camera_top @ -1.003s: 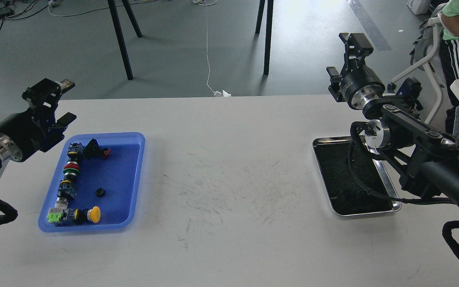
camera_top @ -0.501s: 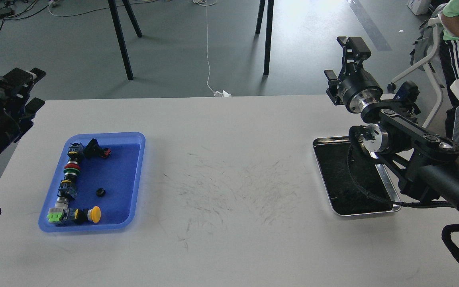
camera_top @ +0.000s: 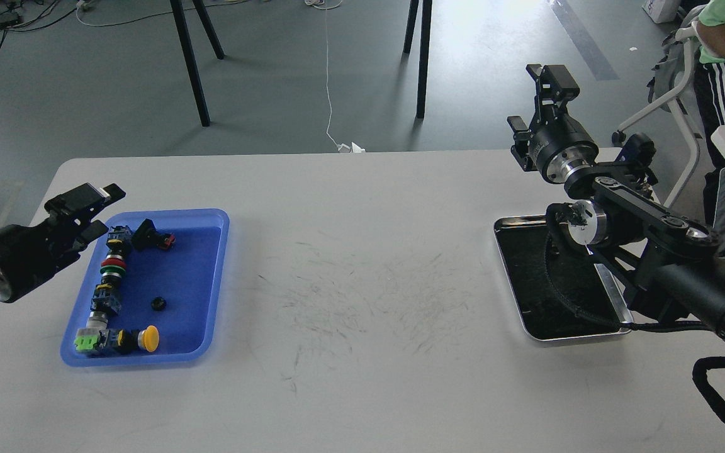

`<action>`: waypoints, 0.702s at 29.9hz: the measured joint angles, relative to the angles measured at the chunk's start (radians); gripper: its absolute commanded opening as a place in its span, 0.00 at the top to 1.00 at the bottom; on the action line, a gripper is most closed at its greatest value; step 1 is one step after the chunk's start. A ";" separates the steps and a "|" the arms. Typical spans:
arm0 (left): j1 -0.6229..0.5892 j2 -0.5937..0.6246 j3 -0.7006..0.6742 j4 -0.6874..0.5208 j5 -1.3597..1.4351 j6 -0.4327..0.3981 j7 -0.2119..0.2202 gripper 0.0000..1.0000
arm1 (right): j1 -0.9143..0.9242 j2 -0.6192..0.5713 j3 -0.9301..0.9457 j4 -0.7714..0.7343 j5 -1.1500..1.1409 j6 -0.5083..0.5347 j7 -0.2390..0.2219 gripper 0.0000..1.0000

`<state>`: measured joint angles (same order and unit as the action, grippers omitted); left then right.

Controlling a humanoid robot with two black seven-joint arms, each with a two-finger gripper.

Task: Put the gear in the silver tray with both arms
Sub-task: 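Lower the left gripper into the blue tray toward another part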

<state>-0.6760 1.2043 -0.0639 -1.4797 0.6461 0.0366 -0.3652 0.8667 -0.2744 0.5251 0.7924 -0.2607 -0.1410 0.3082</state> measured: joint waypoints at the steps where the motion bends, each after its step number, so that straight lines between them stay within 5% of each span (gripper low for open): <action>1: -0.003 0.001 0.004 0.001 0.024 -0.001 -0.002 0.10 | 0.000 0.003 0.000 0.000 0.000 0.000 0.000 0.04; 21: -0.074 0.018 0.052 -0.014 0.144 -0.007 -0.045 0.03 | -0.006 0.005 -0.003 0.001 -0.003 -0.001 0.000 0.04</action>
<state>-0.7501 1.2226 -0.0122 -1.4938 0.7904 0.0299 -0.4103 0.8603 -0.2693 0.5219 0.7931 -0.2639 -0.1417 0.3084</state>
